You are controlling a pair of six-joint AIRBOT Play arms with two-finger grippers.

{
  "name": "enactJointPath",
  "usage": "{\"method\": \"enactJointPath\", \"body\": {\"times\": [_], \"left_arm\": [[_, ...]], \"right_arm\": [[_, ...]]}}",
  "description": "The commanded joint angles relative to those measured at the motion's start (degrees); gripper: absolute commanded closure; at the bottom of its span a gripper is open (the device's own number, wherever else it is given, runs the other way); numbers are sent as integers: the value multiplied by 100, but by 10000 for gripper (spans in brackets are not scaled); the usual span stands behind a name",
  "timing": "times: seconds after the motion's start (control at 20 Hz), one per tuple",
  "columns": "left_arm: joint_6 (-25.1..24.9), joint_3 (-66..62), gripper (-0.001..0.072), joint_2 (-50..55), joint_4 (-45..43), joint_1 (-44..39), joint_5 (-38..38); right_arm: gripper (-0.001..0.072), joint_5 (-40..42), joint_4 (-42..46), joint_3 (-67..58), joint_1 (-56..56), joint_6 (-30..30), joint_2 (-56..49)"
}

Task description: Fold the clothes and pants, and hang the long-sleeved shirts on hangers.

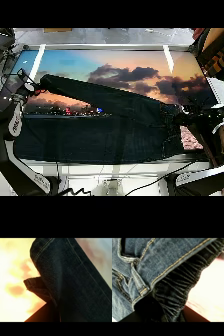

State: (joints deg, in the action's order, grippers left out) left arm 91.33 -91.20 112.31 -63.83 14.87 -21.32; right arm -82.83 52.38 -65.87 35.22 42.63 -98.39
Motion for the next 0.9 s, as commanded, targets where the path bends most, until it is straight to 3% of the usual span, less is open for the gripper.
{"method": "enactJointPath", "body": {"times": [0.0,0.25,0.35,0.55,0.7,0.75,0.8,0.85], "left_arm": [[-57,-44,685,0,-7,-168,577],[-1093,-588,686,-542,-127,-341,522],[-1480,-660,686,-1038,-717,-363,413],[-1556,-660,685,-1982,-2817,-365,-1698],[-1578,-658,672,-2240,-3373,-271,-3687],[-1598,-647,508,-2218,-3438,-216,-4238],[-1596,-647,195,-2157,-3521,-160,-4673],[-1582,-647,-7,-2076,-3563,-87,-4986]], "right_arm": [[382,11,-4,-7,-4,17,2],[383,-118,-2,-9,-2,15,2],[383,-122,-2,-9,-2,15,2],[384,-120,-4,-9,-2,15,2],[383,-120,-4,-9,-2,15,2],[384,-120,-4,-9,-2,15,2],[383,-120,-4,-9,-4,15,2],[383,-118,-4,-9,-2,15,2]]}}
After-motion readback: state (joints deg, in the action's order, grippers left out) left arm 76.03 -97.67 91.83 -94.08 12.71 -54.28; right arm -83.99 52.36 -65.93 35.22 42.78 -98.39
